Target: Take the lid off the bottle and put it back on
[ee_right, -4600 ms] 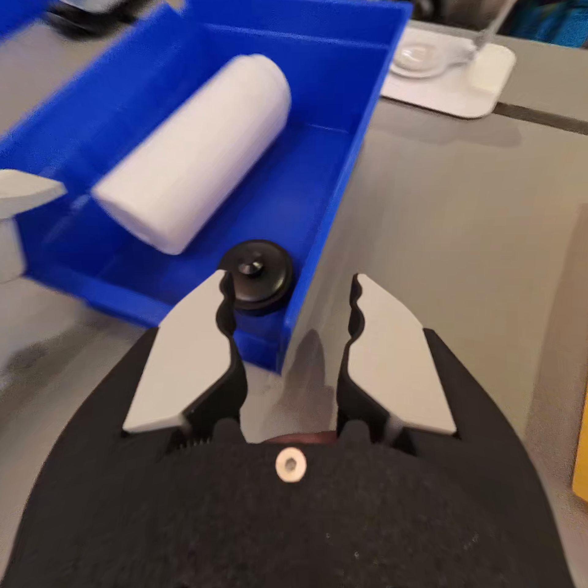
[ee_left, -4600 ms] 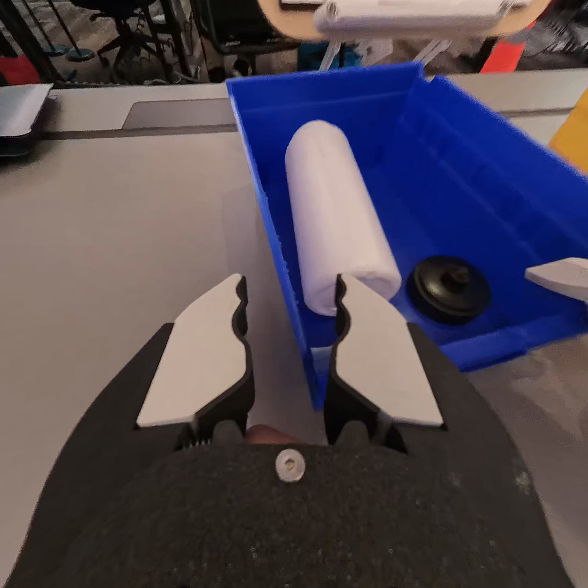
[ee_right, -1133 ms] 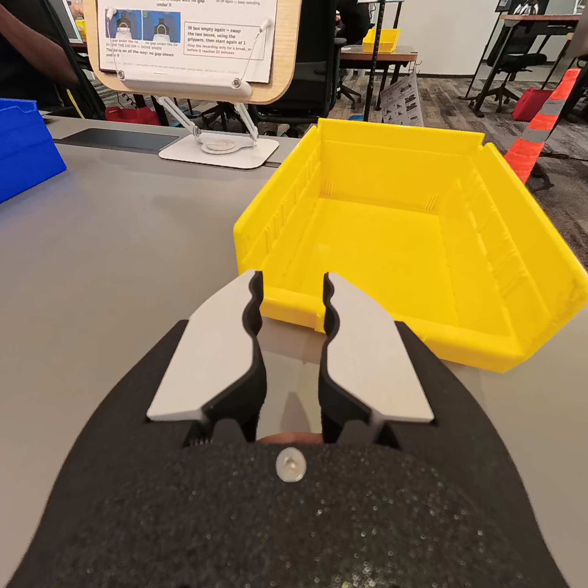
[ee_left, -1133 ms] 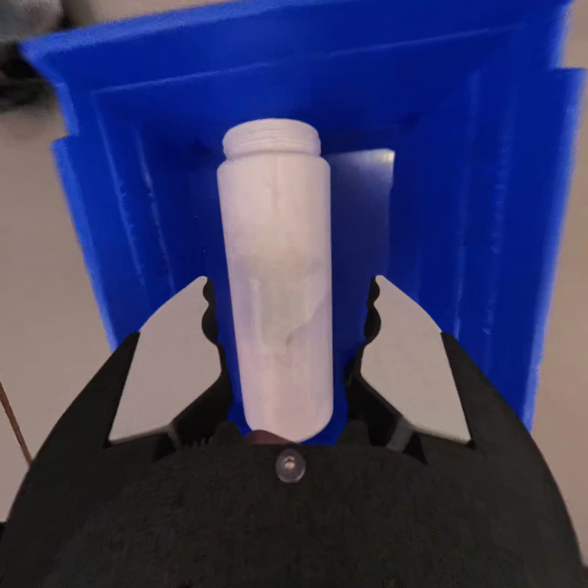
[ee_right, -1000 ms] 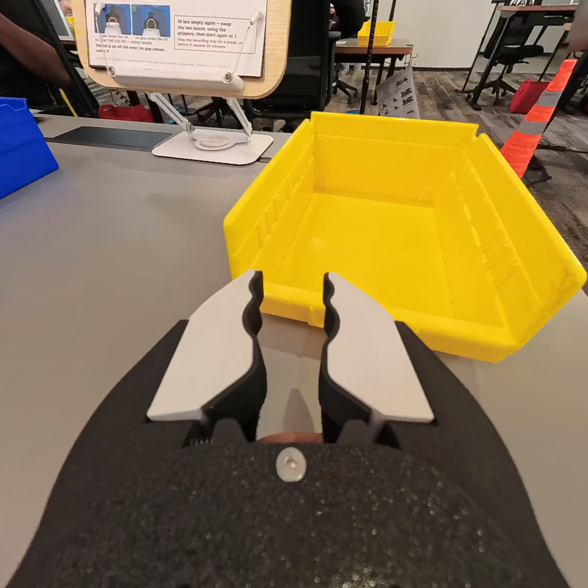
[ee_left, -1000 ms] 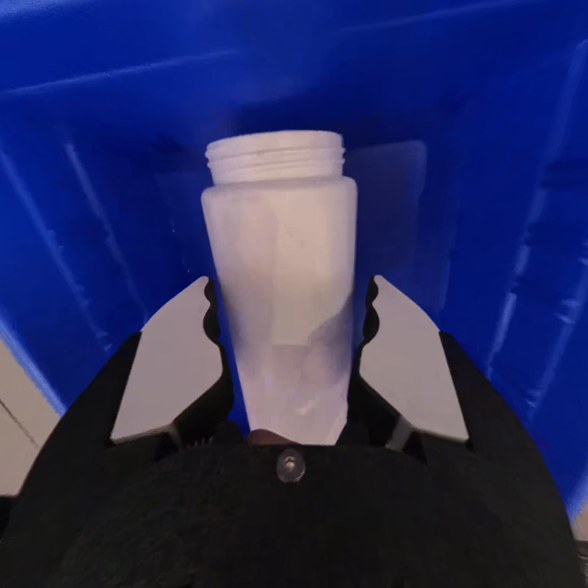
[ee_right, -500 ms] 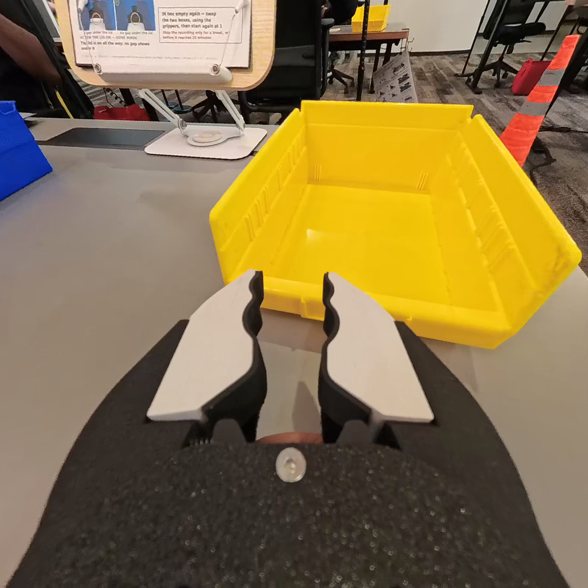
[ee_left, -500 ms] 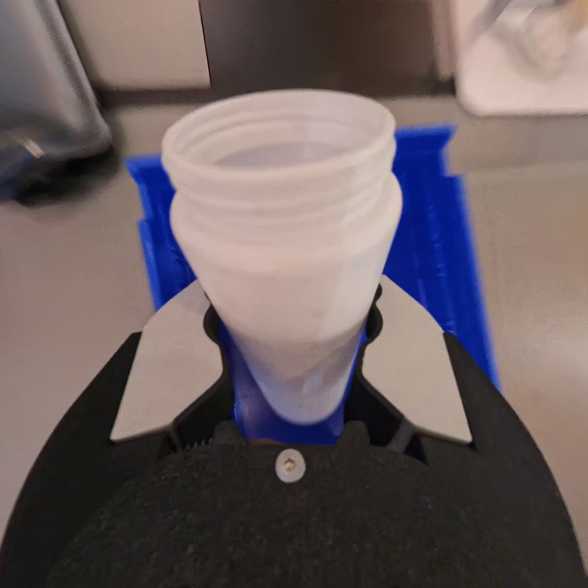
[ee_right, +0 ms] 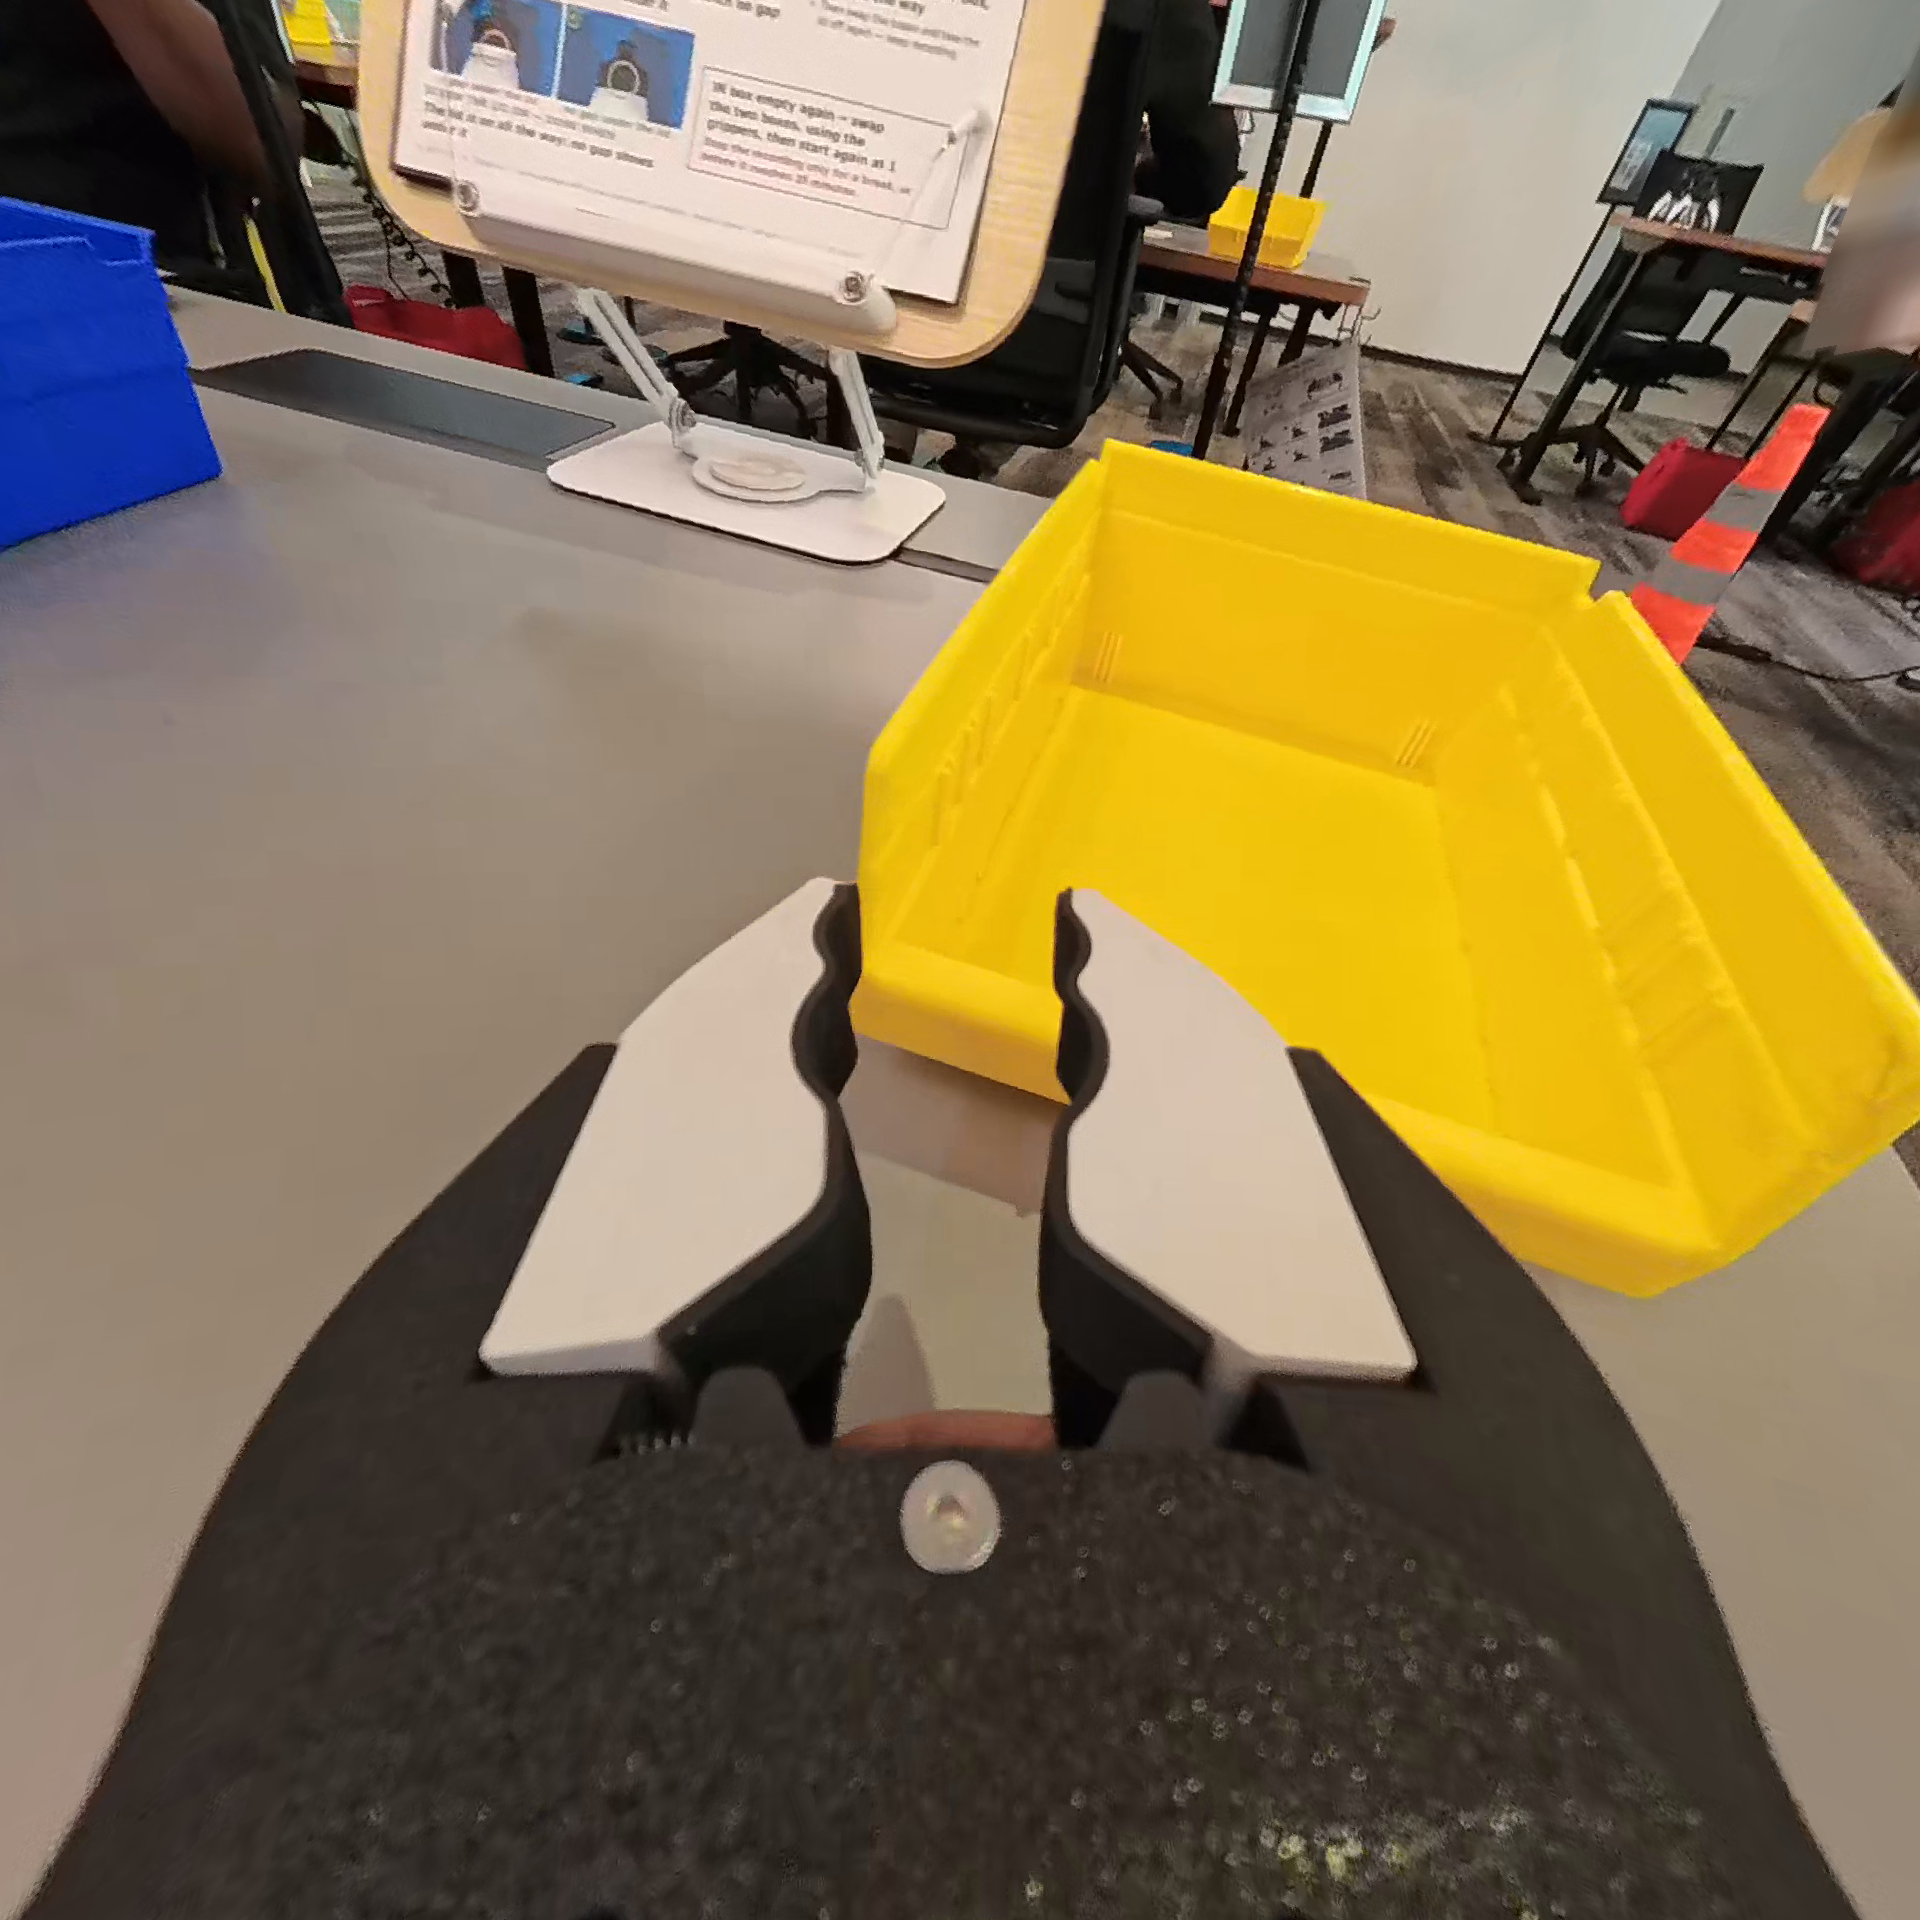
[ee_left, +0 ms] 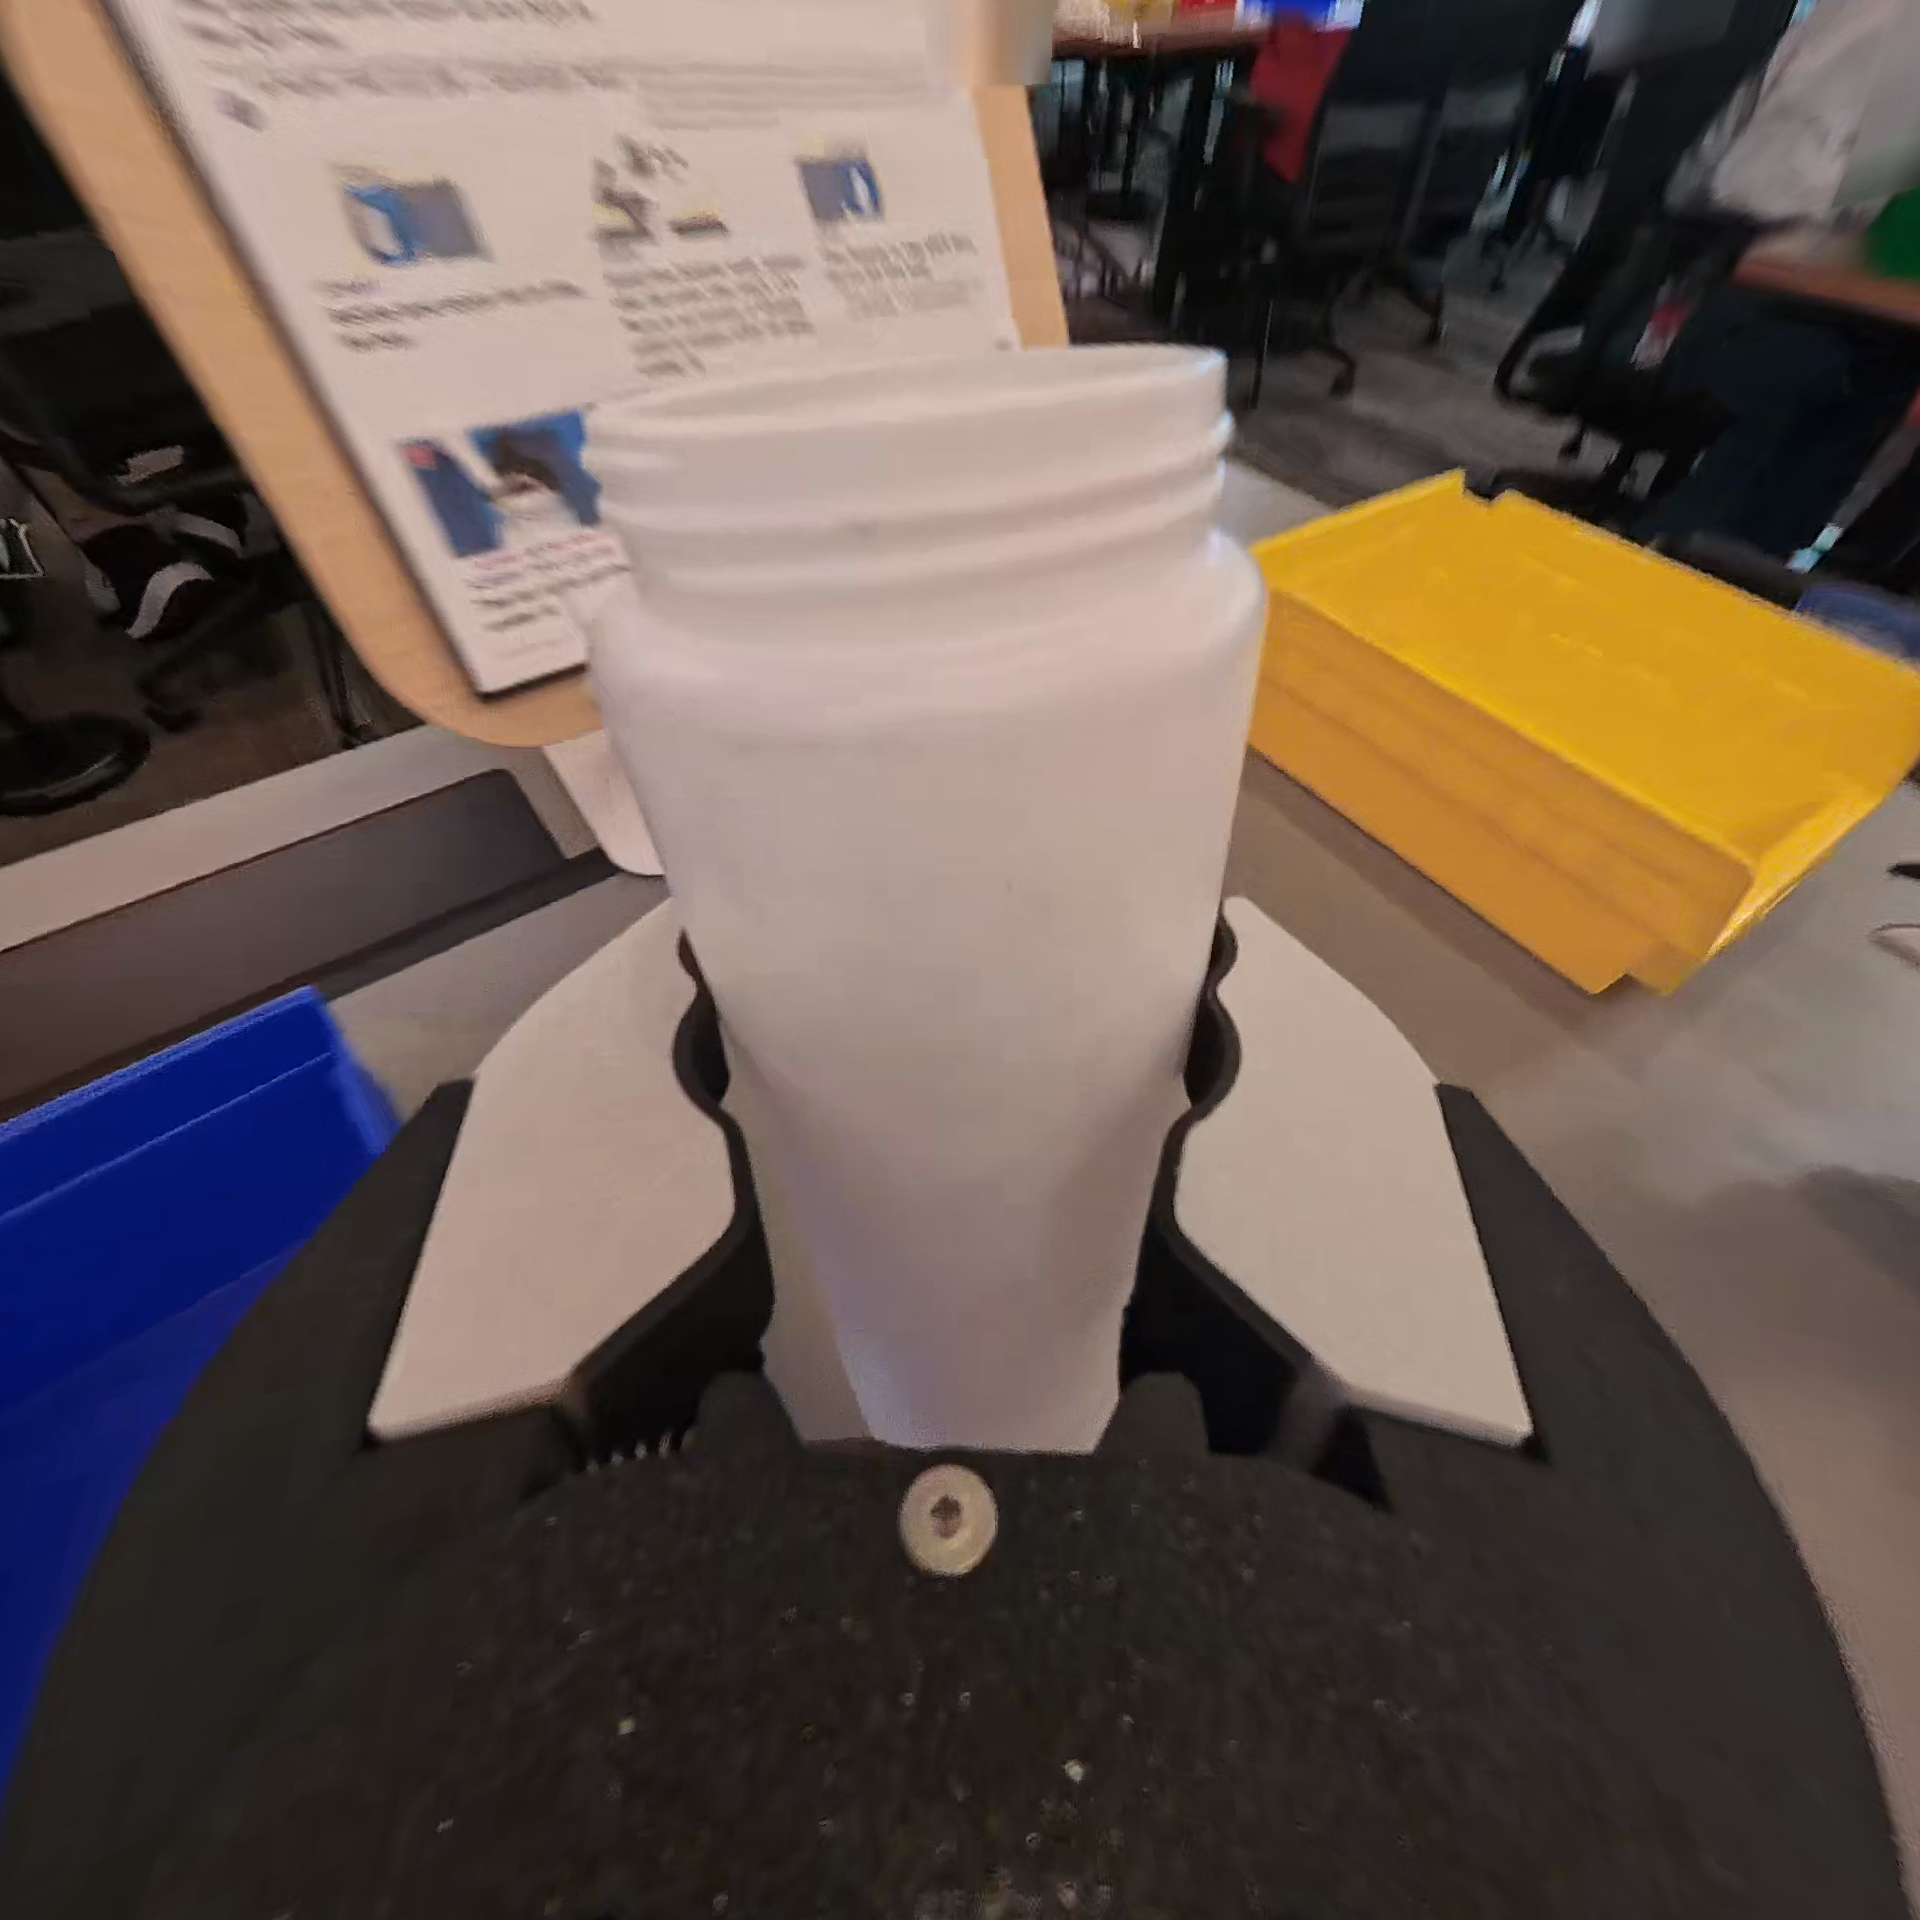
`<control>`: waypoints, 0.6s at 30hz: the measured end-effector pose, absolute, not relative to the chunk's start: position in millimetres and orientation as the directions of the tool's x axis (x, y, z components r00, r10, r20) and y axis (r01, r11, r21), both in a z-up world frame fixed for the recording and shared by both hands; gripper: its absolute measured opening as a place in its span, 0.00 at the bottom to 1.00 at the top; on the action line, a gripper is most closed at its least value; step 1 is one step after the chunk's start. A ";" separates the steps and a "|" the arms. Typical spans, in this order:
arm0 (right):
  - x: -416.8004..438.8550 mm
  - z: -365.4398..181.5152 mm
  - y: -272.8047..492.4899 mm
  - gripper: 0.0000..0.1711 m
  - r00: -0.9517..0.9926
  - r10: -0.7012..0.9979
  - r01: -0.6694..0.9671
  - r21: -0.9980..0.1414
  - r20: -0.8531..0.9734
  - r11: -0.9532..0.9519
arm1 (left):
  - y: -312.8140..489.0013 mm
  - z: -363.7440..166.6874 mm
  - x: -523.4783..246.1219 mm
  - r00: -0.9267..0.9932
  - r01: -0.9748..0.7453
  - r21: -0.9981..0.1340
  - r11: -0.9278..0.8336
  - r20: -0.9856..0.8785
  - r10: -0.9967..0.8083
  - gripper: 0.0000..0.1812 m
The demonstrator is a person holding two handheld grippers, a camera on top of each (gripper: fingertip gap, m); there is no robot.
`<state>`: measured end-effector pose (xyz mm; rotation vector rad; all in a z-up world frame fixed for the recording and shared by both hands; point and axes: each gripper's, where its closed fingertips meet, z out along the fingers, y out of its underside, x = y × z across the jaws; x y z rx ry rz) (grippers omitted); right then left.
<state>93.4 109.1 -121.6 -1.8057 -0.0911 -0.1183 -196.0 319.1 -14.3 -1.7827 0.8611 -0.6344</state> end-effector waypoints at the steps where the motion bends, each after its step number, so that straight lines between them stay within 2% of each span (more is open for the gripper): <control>1: 93.0 -120.7 108.3 0.21 0.991 0.000 0.129 -0.964 0.133 -0.231 | 321.4 -23.4 -177.3 0.600 -0.284 -0.932 -0.225 0.010 -0.800 0.48; 4: 94.4 -120.4 105.0 0.20 0.992 0.001 0.123 -0.966 0.126 -0.226 | 340.4 -44.2 -139.2 0.619 -0.287 -0.928 -0.239 0.011 -0.785 0.48; 8: 94.6 -125.1 103.2 0.20 0.992 0.011 0.128 -0.962 0.129 -0.241 | 372.9 -66.9 -127.4 0.721 -0.221 -0.940 -0.261 0.023 -0.693 0.48; 10: 92.3 -126.9 103.4 0.20 0.990 0.022 0.138 -0.959 0.137 -0.247 | 374.4 -78.4 -119.9 0.720 -0.182 -0.947 -0.266 0.056 -0.692 0.48; 18: 69.3 -132.7 109.9 0.20 0.976 0.103 0.211 -0.941 0.189 -0.266 | 359.5 -99.3 -107.3 0.695 -0.194 -0.967 -0.165 -0.016 -0.719 0.48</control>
